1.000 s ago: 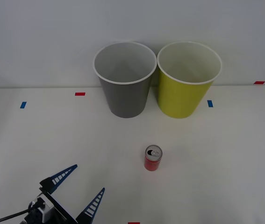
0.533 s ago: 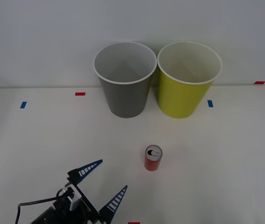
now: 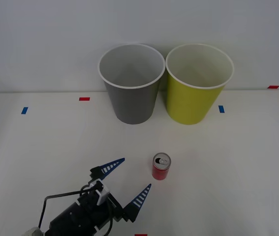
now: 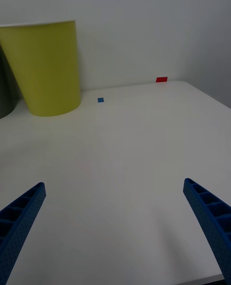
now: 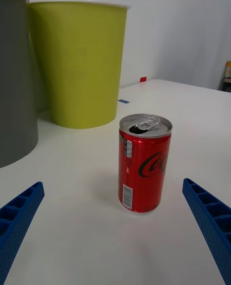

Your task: Put cans in the gray bin and PET bottles in the light green bin.

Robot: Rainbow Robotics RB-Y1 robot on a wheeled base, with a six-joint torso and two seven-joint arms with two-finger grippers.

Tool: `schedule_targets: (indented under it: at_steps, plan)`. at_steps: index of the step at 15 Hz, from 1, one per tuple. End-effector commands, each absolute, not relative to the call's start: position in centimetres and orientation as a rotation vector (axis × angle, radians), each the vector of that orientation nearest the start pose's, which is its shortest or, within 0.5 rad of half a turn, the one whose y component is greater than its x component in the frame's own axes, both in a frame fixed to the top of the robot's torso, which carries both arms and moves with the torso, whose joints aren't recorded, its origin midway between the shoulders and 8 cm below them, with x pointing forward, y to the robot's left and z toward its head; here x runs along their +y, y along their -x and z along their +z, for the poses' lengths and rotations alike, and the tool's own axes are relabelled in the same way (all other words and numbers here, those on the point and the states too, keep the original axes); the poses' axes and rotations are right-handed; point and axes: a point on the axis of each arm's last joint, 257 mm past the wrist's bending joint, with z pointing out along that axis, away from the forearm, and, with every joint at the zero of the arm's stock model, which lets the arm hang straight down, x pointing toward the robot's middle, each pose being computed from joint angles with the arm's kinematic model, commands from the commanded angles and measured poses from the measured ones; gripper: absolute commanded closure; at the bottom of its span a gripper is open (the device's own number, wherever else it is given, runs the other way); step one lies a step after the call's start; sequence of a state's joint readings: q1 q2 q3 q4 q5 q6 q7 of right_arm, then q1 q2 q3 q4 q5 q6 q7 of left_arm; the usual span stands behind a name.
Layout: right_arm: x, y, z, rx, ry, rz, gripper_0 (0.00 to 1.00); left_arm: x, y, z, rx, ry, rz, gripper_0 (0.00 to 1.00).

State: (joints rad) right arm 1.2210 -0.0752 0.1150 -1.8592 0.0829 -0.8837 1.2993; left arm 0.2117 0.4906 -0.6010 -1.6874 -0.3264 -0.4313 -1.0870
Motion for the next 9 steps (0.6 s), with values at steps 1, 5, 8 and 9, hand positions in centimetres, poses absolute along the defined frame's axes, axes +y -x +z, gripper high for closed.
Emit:
schedule_targets:
  at_steps: [1, 5, 8, 9]
  plan:
    - [-28.6, -14.9, -26.9, 1.552, -0.179, -0.057, 0.00, 2.3, -35.0, -27.9, 1.417, -0.679, -0.570, 0.00]
    - [-28.6, -14.9, -26.9, 1.552, -0.179, -0.057, 0.00, 1.3, -36.0, -28.3, 1.412, -0.700, -0.567, 0.00]
    - [-28.6, -14.9, -26.9, 1.552, -0.179, -0.057, 0.00, 0.4, -36.6, -28.5, 1.411, -0.688, -0.572, 0.00]
    - [-28.6, -14.9, -26.9, 1.552, -0.179, -0.057, 0.00, 0.1, -36.8, -28.6, 1.410, -0.688, -0.573, 0.00]
